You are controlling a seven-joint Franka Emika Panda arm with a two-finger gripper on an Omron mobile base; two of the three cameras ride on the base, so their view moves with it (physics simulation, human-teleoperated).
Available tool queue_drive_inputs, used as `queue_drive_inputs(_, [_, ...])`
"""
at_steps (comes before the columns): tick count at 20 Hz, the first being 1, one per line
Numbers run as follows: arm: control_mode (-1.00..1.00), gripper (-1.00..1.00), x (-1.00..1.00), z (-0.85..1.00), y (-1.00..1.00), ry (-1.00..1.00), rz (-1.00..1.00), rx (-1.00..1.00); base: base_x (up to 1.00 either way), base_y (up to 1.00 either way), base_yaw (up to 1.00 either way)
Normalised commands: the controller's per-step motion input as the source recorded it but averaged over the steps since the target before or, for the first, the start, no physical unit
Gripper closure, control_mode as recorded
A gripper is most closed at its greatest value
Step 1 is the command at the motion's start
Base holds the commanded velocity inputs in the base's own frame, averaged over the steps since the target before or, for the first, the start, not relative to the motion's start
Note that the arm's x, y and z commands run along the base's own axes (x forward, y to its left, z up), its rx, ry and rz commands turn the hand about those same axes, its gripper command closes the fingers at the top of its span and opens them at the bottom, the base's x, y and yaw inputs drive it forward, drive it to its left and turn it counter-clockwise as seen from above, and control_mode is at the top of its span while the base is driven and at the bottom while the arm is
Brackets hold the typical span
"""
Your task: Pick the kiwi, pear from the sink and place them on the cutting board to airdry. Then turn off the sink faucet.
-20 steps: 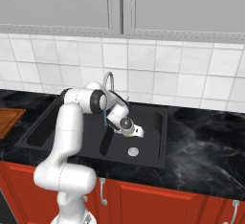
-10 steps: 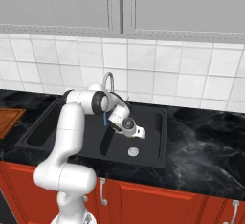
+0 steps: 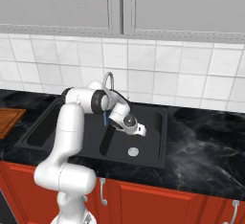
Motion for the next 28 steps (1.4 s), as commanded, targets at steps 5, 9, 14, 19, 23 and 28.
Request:
queue_drive_inputs(5, [-1.0,1.0,-0.22,0.76,-0.11,0.0,0.0,0.0,0.0,0.0,0.0])
queue_drive_inputs(9, [-1.0,1.0,-0.44,0.79,-0.26,0.0,0.0,0.0,0.0,0.0,0.0])
queue_drive_inputs(14, [-1.0,1.0,-0.52,0.81,-0.33,0.0,0.0,0.0,0.0,0.0,0.0])
queue_drive_inputs(19, [-1.0,1.0,-0.56,0.91,-0.32,-0.01,0.0,0.0,0.0,0.0,0.0])
queue_drive_inputs(23, [-1.0,1.0,-0.6,0.99,-0.23,0.0,0.0,0.0,0.0,0.0,0.0])
queue_drive_inputs(28, [-1.0,1.0,-0.6,1.0,-0.2,0.01,0.0,0.0,0.0,0.0,0.0])
